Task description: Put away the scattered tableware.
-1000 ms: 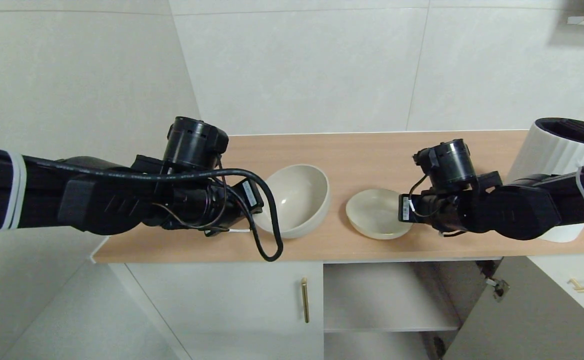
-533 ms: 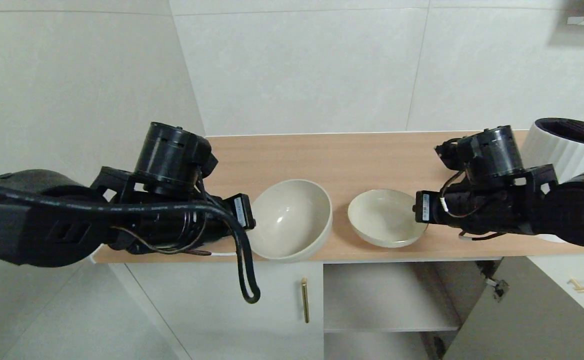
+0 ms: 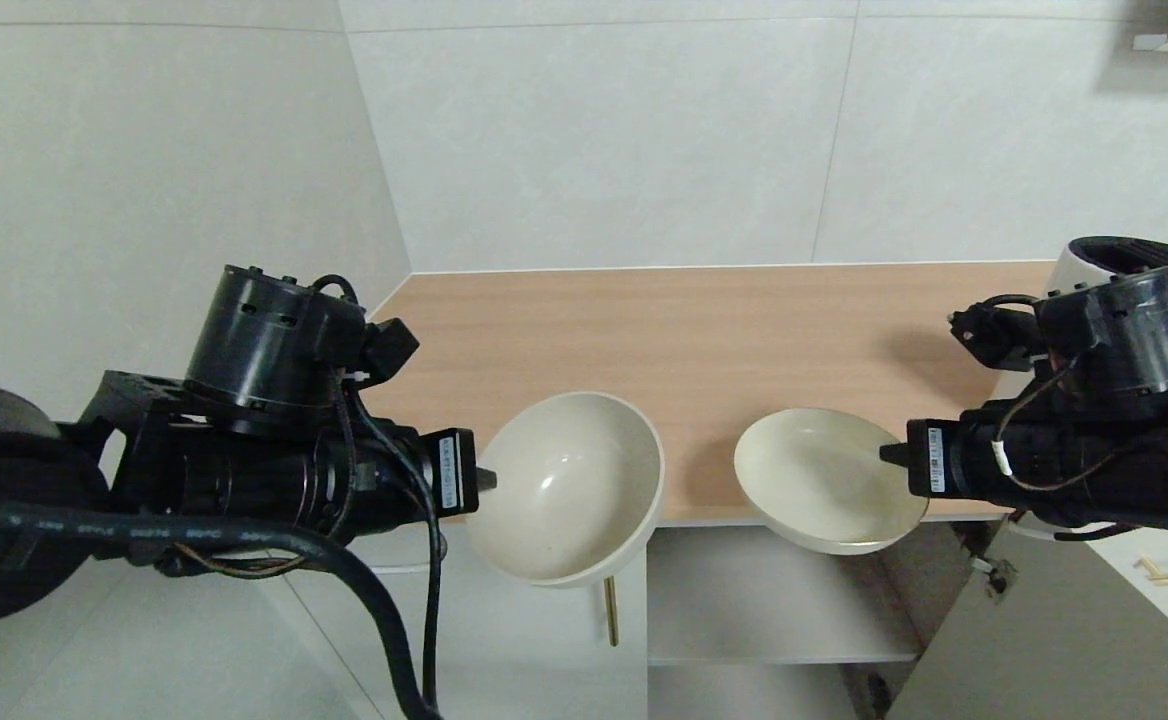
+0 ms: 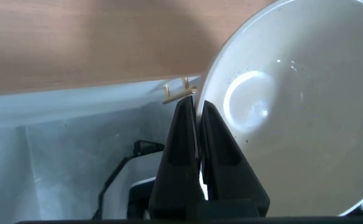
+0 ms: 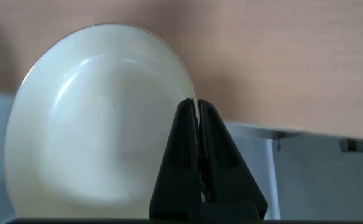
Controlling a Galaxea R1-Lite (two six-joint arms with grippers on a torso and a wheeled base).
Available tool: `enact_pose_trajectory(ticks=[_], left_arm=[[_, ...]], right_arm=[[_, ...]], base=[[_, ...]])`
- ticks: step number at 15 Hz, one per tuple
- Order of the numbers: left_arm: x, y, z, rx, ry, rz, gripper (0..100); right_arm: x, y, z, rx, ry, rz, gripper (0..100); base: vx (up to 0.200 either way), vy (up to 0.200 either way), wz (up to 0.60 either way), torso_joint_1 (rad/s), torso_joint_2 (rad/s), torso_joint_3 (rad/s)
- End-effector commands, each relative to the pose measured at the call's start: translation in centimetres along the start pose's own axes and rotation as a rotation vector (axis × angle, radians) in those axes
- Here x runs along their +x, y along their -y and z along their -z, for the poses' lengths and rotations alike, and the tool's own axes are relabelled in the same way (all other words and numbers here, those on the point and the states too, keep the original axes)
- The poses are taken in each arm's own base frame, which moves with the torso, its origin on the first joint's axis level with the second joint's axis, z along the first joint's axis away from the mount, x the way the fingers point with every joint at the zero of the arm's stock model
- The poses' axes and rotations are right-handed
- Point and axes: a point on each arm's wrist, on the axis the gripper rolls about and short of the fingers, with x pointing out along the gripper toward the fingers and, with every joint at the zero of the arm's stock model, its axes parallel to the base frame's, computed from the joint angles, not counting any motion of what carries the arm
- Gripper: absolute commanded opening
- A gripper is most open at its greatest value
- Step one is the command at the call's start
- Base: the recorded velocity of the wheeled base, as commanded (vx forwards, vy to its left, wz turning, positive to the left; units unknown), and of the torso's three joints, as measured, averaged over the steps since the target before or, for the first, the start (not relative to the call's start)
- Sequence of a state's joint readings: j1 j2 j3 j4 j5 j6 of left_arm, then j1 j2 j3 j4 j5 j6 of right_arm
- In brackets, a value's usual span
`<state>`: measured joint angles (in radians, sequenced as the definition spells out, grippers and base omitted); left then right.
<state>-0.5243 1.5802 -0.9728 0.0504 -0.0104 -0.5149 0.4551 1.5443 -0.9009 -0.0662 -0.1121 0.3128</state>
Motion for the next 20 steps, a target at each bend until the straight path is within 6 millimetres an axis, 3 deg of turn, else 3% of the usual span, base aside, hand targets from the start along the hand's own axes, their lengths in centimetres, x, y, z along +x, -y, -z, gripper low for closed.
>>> enact_pose_trajectory(ticks=[1, 3, 9, 20], left_arm=[[-0.1, 0.0, 0.2, 0.009, -0.005, 0.002, 0], [0.2, 0.4, 0.5, 0.019, -0.02, 0.009, 0], [0.6, 0.4, 0.5, 0.02, -0.027, 0.004, 0], [1.2, 0.3, 0.7, 0.02, -0.037, -0.007, 0]], right_arm=[[-1.0, 0.3, 0.7, -0.032, -0.005, -0.025, 0], [-1.1, 0.3, 0.8, -0.041, -0.01, -0.041, 0], [-0.3, 0.3, 1.1, -0.046, -0.037, -0.03, 0], [0.8, 0.4, 1.4, -0.045, -0.064, -0.011, 0]], base=[[0.0, 0.0, 0.0, 0.0, 0.0, 0.0], [0.0, 0.0, 0.0, 0.0, 0.0, 0.0], [-0.2, 0.0, 0.0, -0.001, 0.0, 0.004], [0.0, 0.0, 0.0, 0.0, 0.0, 0.0]])
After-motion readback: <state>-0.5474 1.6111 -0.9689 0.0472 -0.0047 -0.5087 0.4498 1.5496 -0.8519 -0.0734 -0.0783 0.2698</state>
